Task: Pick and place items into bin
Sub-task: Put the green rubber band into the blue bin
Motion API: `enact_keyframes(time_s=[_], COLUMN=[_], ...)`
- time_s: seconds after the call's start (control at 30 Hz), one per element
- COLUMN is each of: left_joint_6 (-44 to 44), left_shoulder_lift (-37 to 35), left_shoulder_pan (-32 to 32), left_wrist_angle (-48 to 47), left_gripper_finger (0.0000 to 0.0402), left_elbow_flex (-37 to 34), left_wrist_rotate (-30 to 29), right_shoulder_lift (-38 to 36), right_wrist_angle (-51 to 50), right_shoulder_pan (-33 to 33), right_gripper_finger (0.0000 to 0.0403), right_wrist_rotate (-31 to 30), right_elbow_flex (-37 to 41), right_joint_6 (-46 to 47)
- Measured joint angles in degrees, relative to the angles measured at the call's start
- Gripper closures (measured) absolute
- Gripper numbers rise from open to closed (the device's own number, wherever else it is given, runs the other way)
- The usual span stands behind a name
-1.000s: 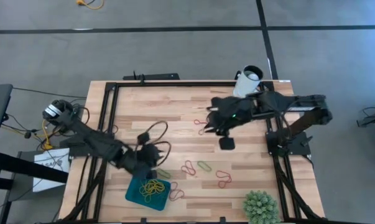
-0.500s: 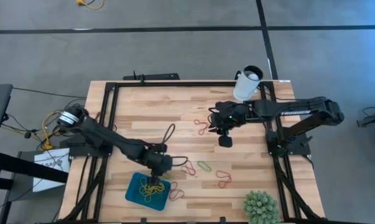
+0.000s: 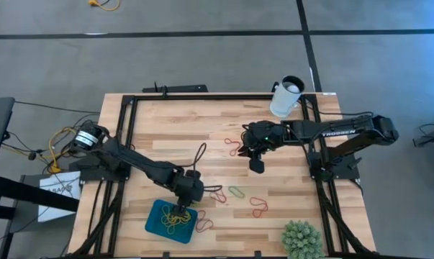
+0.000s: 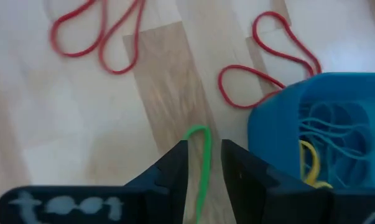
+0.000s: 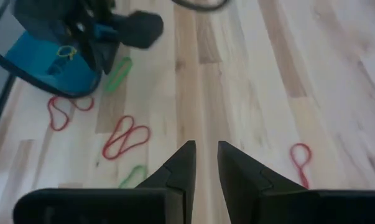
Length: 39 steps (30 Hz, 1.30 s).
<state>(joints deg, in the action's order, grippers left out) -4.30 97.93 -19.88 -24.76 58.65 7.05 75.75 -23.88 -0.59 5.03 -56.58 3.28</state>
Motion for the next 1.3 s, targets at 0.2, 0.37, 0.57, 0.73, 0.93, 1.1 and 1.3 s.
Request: enact_keyframes(time_s=[0.2,0.37,0.57,0.73,0.93,1.1,1.3], left_joint_6=[3.99,4.63,5.64,8.52,10.91,12.16,2.71], left_shoulder_lift=[4.8,6.19,6.24,6.23,4.66,-2.35,-14.63], left_shoulder_pan=[0.03,0.28,0.64,1.24,1.76,1.05,-2.54], left_wrist_angle=[-0.12,0.25,0.04,0.13,-6.46,-14.68,-19.94], left_gripper_finger=[0.0317,0.0317,0.0325,0.0389,0.04,0.0401,0.0401], left_elbow_flex=[-0.04,-0.02,0.02,0.03,4.2,8.44,9.2], left_wrist_rotate=[0.89,3.19,1.98,1.49,1.47,0.06,0.11], right_shoulder_lift=[0.43,0.43,0.42,0.43,0.43,0.43,0.43], right_wrist_angle=[2.33,2.63,3.35,3.39,3.39,2.81,0.86], right_shoulder_pan=[2.42,3.74,3.94,3.94,4.34,4.36,4.7], right_gripper_finger=[0.0343,0.0343,0.0343,0.0343,0.0343,0.0343,0.0343], right_wrist_rotate=[0.0,-0.03,-0.5,-0.52,-0.59,-0.46,-0.52], right_elbow_flex=[0.02,0.02,0.02,0.02,0.02,0.02,0.02], right_joint_6=[0.37,0.37,0.36,1.4,2.63,5.6,5.87])
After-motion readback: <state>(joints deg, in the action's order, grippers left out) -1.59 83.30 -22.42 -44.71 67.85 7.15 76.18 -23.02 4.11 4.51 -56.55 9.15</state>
